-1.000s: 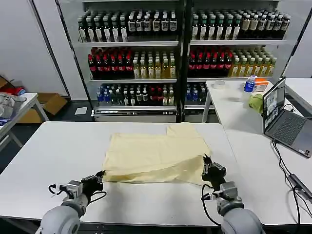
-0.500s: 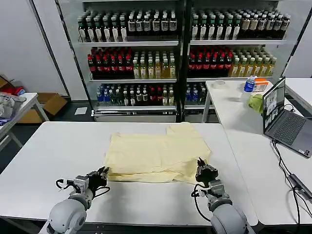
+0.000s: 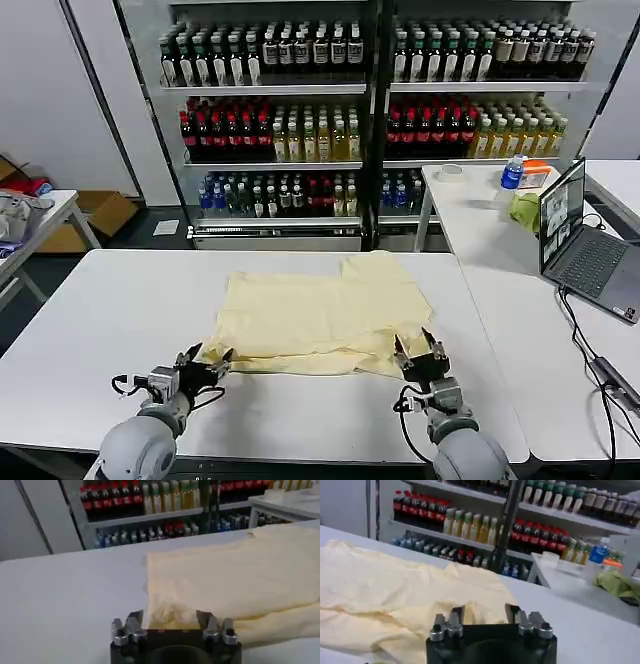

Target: Fold and organize the clothes.

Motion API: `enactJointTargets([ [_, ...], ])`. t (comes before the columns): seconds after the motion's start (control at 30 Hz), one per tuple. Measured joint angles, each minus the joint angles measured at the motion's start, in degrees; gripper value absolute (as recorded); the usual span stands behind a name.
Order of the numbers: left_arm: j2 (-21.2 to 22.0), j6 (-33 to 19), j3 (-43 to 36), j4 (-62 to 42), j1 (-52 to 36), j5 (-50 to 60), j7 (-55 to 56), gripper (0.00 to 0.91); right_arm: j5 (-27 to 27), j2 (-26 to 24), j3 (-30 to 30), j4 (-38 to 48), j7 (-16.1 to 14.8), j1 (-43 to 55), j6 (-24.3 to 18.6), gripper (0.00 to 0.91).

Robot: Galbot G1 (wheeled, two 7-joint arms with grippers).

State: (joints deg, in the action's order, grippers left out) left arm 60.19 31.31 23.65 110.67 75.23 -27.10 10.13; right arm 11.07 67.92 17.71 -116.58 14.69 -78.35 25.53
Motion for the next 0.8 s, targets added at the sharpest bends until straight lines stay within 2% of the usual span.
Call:
enactJointTargets([
  [0.37,0.1,0.5,0.2,-2.0,-0.5,-3.2,0.8,0.907,6.2,1.2,3.5,0.2,2.2,-2.7,2.2,0.907],
  [0.4,0.1,0.5,0.1,-2.2,-0.7,-3.4,0.9,0.816,7.0,1.4,3.6,0.3,2.4,-2.7,2.5,0.907],
  [0.47,0.1,0.5,0.0,-2.7,-1.0,-4.0,1.0,0.534,8.2,1.5,3.7,0.6,2.7,-2.8,2.9,0.907],
  [0.5,0.1,0.5,0.0,-2.8,-1.2,-4.2,1.0,0.262,8.9,1.6,3.8,0.8,2.8,-2.8,3.0,0.907],
  [0.53,0.0,0.5,0.0,-2.9,-1.3,-4.5,1.0,0.091,9.4,1.7,3.8,0.9,2.8,-2.9,3.1,0.605],
  [0.57,0.0,0.4,-0.1,-3.0,-1.4,-4.7,1.0,0.04,9.9,1.8,3.8,1.1,2.9,-2.9,3.2,0.433],
  [0.6,0.0,0.3,-0.1,-3.0,-1.4,-4.8,1.0,0.01,10.4,1.9,3.7,1.2,3.0,-2.9,3.3,0.071],
  [0.67,-0.1,0.1,-0.2,-3.1,-1.5,-5.1,0.9,0.01,11.1,2.0,3.6,1.5,3.1,-2.9,3.3,0.0],
  [0.8,0.0,-0.1,-0.3,-3.2,-1.7,-5.4,0.8,0.01,12.0,2.3,3.3,2.1,3.1,-2.8,3.2,0.0],
])
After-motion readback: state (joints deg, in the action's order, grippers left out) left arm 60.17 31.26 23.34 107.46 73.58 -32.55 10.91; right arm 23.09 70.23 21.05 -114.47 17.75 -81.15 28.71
